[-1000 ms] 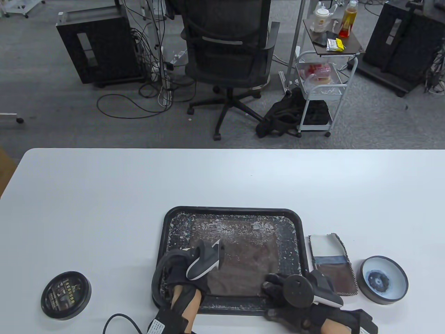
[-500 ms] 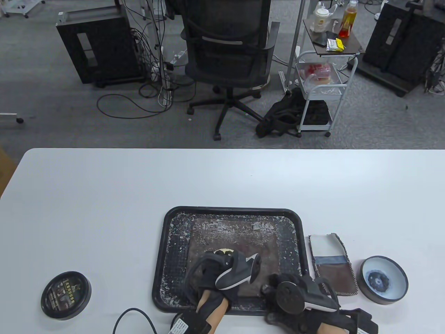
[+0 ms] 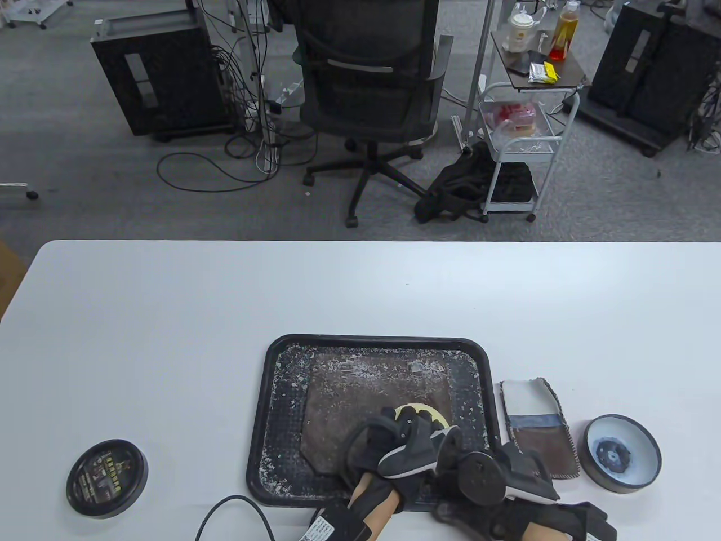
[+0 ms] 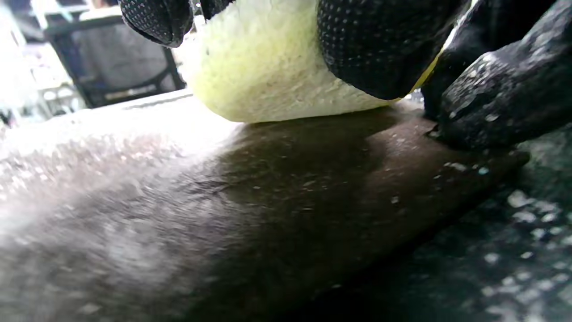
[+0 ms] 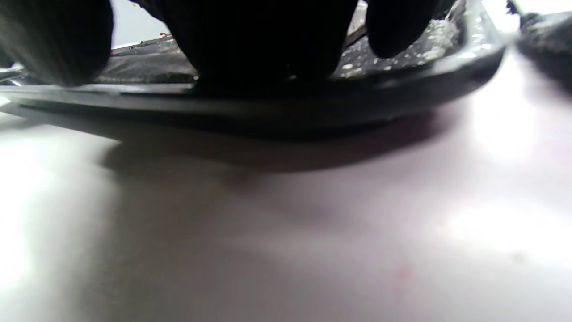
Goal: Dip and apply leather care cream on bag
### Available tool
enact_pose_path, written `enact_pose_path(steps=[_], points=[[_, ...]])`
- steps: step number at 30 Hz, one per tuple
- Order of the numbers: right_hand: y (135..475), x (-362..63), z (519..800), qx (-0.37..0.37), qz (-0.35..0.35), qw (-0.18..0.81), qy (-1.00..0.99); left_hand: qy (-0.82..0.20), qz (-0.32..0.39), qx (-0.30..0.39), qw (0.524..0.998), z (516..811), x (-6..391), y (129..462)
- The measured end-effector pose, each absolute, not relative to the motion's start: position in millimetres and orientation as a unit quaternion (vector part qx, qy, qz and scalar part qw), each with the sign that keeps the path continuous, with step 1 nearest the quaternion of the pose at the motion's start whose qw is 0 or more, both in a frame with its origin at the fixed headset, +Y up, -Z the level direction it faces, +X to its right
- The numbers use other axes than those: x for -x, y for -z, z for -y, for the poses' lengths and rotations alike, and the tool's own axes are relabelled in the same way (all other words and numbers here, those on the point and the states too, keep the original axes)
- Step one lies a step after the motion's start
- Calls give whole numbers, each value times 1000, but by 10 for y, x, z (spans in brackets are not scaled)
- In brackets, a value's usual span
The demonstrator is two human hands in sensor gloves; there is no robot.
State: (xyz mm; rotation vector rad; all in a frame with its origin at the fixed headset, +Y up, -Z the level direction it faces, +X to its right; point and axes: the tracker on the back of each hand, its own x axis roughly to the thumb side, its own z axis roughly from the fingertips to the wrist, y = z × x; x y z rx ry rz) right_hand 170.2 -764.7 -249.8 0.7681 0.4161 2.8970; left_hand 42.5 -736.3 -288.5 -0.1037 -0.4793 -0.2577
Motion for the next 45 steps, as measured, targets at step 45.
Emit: enact_pose_path(steps=[45], points=[[2635,-1781,7665,-203,-164,112,-959,119,246,84,958,7280,236,2720]])
